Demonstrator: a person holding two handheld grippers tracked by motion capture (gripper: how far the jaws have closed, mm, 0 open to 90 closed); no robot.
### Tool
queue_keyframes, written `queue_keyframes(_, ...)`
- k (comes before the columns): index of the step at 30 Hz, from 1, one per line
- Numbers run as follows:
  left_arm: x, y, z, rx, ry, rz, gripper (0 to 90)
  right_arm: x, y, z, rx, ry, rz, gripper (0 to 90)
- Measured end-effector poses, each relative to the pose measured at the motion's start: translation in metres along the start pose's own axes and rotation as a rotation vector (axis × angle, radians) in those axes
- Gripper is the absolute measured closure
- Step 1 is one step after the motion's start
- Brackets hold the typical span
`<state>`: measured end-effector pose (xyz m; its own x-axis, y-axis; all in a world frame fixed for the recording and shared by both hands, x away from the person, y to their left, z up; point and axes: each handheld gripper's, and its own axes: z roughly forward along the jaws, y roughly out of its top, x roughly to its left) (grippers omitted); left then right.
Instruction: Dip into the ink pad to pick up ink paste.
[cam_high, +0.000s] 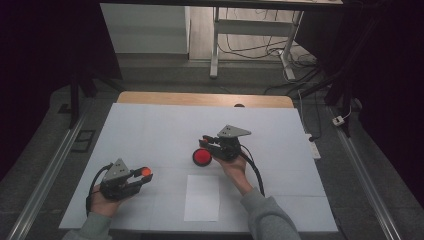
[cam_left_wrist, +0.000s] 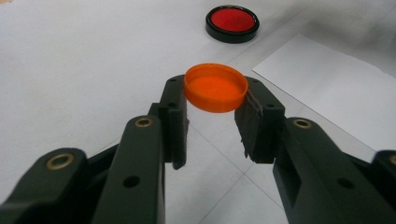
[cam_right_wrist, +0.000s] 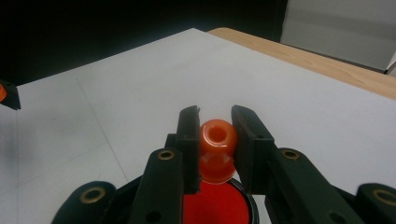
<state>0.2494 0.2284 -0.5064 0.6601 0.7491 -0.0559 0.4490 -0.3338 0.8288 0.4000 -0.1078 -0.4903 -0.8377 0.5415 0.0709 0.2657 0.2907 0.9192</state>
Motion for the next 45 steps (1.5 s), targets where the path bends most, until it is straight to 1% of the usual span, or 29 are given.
queue_keyframes(6,0.0,0.0,0.0,0.001,0.0,0.003,64.6,-0.003,0.0,-0.002,0.006,0.008,0.007,72.6)
queue_keyframes(12,0.001,0.0,-0.001,-0.001,-0.001,0.001,64.6,-0.002,0.001,-0.005,0.017,0.014,0.003,72.5)
queue_keyframes(20,0.001,-0.001,0.0,0.0,0.003,0.001,64.6,-0.003,0.003,-0.012,0.001,0.013,0.004,72.5)
queue_keyframes(22,0.001,-0.001,0.0,0.0,0.001,-0.001,64.6,-0.004,0.004,-0.013,0.004,0.013,0.004,72.5)
queue_keyframes(34,0.001,-0.001,0.0,0.002,0.006,-0.003,64.6,-0.001,0.005,-0.02,-0.002,0.023,0.002,72.4)
queue_keyframes(45,0.002,-0.001,0.0,0.002,0.005,-0.004,64.6,0.001,0.002,-0.027,0.01,0.03,0.01,72.4)
